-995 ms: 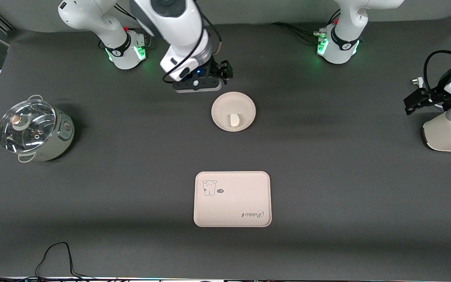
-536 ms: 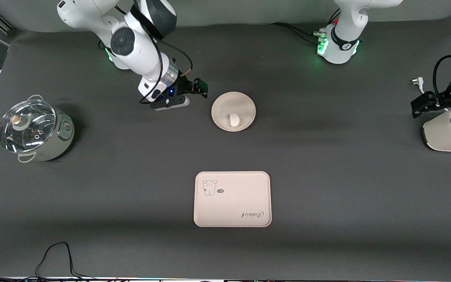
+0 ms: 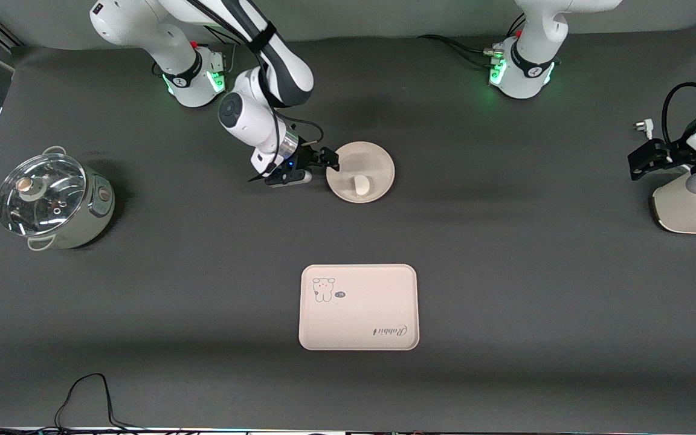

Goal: Place bun in plate and plate on tray
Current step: 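Withdraw the left gripper while the right gripper reaches the plate rim, then grasp the plate rim with the right gripper and lift it, then carry the plate with the right gripper onto the cream tray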

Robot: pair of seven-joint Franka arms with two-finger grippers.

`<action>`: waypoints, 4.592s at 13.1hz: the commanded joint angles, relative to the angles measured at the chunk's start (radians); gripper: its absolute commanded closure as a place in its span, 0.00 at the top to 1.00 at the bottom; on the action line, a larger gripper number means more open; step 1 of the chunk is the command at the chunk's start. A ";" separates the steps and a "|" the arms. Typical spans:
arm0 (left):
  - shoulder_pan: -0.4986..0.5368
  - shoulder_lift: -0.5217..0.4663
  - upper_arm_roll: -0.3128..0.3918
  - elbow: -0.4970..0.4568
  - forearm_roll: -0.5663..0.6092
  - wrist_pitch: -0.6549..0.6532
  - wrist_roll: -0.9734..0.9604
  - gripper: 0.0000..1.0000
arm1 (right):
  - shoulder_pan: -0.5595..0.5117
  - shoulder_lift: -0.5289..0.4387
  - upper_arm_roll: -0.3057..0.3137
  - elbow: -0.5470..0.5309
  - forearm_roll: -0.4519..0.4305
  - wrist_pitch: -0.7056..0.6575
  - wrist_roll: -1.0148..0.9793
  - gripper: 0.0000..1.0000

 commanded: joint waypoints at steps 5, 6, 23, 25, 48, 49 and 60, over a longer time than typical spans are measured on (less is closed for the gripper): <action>0.011 0.013 -0.002 0.032 -0.014 -0.029 0.018 1.00 | 0.003 0.073 0.011 0.050 0.079 0.061 -0.083 1.00; 0.011 0.013 -0.002 0.032 -0.014 -0.029 0.016 1.00 | 0.003 0.076 0.013 0.050 0.079 0.061 -0.083 0.97; 0.002 0.007 -0.002 0.038 -0.014 -0.038 0.011 1.00 | 0.010 0.125 0.024 0.103 0.300 0.062 -0.355 0.08; 0.005 0.009 -0.002 0.041 -0.014 -0.064 0.013 1.00 | 0.010 0.122 0.024 0.105 0.301 0.062 -0.353 0.00; 0.000 0.009 -0.004 0.044 -0.013 -0.069 0.008 1.00 | -0.080 0.001 -0.194 0.286 -0.375 -0.419 0.058 0.00; 0.000 0.009 -0.002 0.044 -0.013 -0.070 0.008 1.00 | -0.097 0.039 -0.194 0.344 -0.392 -0.433 0.073 0.00; 0.002 0.009 -0.004 0.044 -0.013 -0.070 0.007 1.00 | -0.198 0.599 -0.305 1.197 -0.407 -0.620 0.222 0.00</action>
